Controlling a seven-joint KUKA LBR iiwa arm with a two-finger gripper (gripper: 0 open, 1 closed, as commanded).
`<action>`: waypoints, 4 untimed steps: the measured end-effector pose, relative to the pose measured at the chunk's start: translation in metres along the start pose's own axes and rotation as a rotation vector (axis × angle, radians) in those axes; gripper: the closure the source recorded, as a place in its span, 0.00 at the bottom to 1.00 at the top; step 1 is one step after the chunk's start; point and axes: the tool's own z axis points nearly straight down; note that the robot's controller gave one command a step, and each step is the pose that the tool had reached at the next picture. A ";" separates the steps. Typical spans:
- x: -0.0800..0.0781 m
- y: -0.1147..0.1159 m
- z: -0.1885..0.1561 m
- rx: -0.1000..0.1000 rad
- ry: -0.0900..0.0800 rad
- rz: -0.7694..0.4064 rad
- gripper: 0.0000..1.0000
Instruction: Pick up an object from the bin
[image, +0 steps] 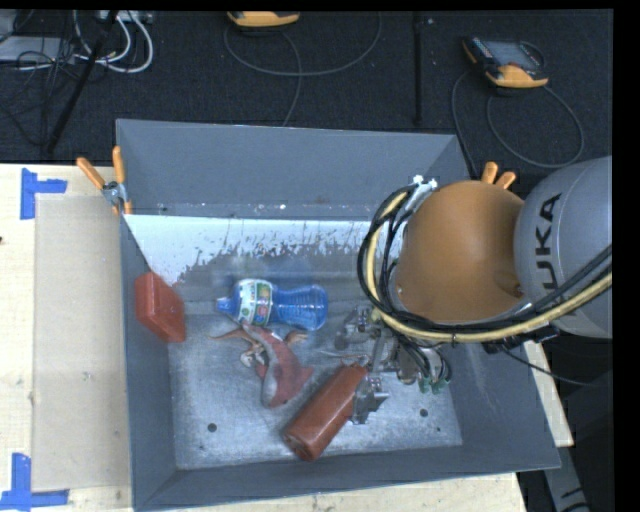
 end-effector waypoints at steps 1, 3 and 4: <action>0.000 0.000 0.000 0.000 0.000 0.000 0.00; 0.004 -0.001 0.141 -0.003 0.001 0.066 1.00; 0.004 -0.001 0.141 -0.004 0.001 0.066 1.00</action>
Offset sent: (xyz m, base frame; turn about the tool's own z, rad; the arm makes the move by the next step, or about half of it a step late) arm -0.0165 0.0095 -0.1067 0.0149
